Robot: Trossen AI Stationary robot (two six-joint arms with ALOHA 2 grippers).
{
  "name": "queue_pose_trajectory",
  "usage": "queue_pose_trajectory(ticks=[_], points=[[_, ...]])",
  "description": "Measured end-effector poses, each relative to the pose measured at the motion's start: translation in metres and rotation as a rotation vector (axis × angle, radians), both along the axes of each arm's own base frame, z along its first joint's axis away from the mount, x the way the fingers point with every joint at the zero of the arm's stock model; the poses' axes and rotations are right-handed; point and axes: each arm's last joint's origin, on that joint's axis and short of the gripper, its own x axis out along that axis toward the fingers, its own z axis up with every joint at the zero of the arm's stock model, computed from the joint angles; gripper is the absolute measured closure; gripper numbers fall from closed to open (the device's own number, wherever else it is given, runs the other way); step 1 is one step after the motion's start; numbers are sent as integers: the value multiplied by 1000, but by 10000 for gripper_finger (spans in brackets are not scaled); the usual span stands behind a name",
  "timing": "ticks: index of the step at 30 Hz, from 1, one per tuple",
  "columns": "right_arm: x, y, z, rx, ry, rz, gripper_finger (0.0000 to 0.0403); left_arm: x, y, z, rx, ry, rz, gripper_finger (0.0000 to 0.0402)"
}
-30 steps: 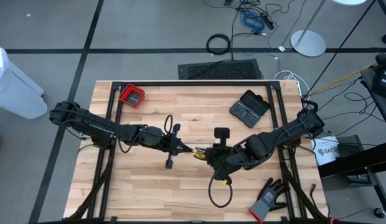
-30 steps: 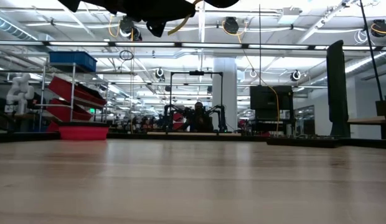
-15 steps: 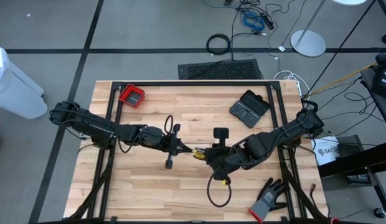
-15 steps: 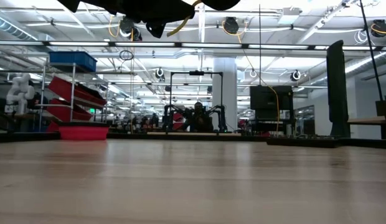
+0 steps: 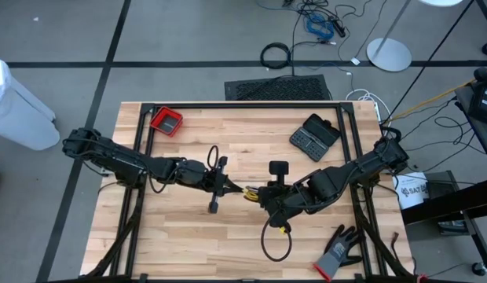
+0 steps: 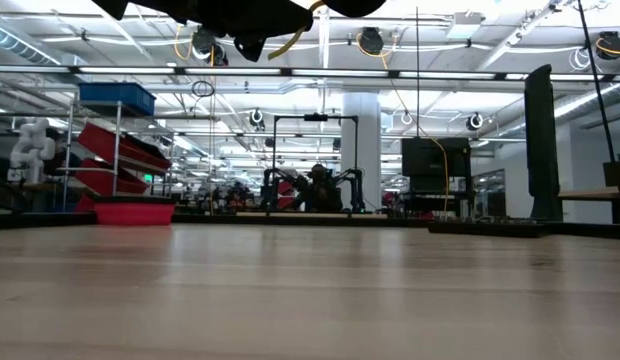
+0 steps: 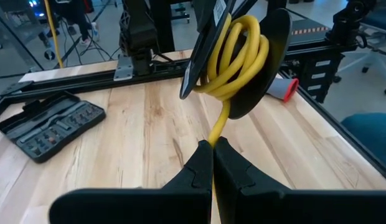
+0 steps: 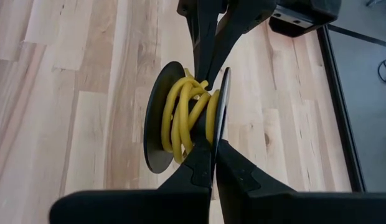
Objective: Coil cords
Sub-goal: Coil the yellow cable wire onto the spool
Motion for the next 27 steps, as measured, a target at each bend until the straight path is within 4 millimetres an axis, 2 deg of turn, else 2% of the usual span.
queue_pose_trajectory(ticks=[14, 23, 27], points=[[-1, 0, -1, 7, 9, -13, 403, -2, 1, -6, -30, 73, 17, 397], [-3, 0, -2, 45, 35, -17, 403, -4, -3, -8, -26, 97, 4, 312], [-3, 1, -3, 76, 42, -25, 403, -3, -3, -8, -36, 98, 22, 292]])
